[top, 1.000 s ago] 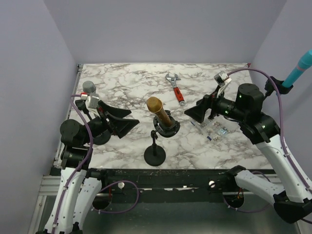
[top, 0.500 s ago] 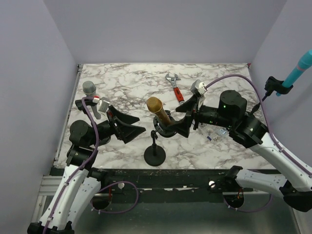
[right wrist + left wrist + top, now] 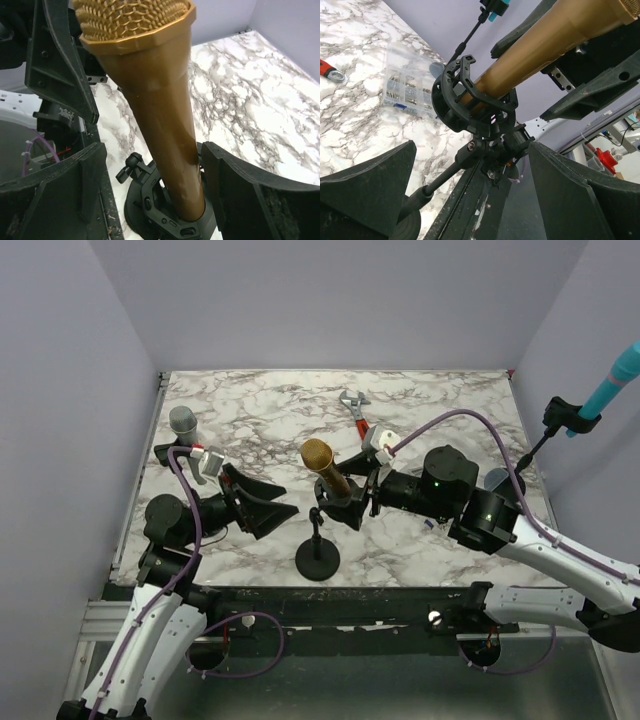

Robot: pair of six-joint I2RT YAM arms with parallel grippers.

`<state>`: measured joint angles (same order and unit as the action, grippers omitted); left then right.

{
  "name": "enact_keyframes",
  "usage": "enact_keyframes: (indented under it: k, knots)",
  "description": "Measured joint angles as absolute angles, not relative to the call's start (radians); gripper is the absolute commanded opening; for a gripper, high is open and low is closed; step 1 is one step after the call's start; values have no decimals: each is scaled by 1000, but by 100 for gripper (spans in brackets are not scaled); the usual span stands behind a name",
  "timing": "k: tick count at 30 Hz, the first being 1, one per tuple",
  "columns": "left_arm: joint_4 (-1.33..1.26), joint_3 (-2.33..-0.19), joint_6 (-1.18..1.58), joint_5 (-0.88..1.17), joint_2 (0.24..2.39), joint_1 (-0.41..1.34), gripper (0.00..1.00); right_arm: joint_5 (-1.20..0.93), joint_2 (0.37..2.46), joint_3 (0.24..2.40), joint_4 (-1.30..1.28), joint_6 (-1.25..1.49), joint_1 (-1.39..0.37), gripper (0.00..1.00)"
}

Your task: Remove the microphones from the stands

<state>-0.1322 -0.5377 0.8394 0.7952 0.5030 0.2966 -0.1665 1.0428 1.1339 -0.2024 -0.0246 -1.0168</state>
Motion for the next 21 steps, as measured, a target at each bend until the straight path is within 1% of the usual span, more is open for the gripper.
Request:
enact_keyframes:
  k: [6,8,11,16,21]
  knots:
    - [-121,-537,839,787,481,297,99,-104,1029,1066,-87,-63,-1050,74]
    - [-113,-537,834,781,474,297,98,-81,1028,1053,-50,-73,-1054,70]
    - [-53,-551,796,769,466,297,99,-60,1026,1044,-19,-88,-1057,66]
    - [104,-646,680,709,459,297,99,-44,1019,1032,19,-104,-1061,58]
    - [186,-698,589,661,424,297,99,-45,1019,1029,41,-107,-1061,55]
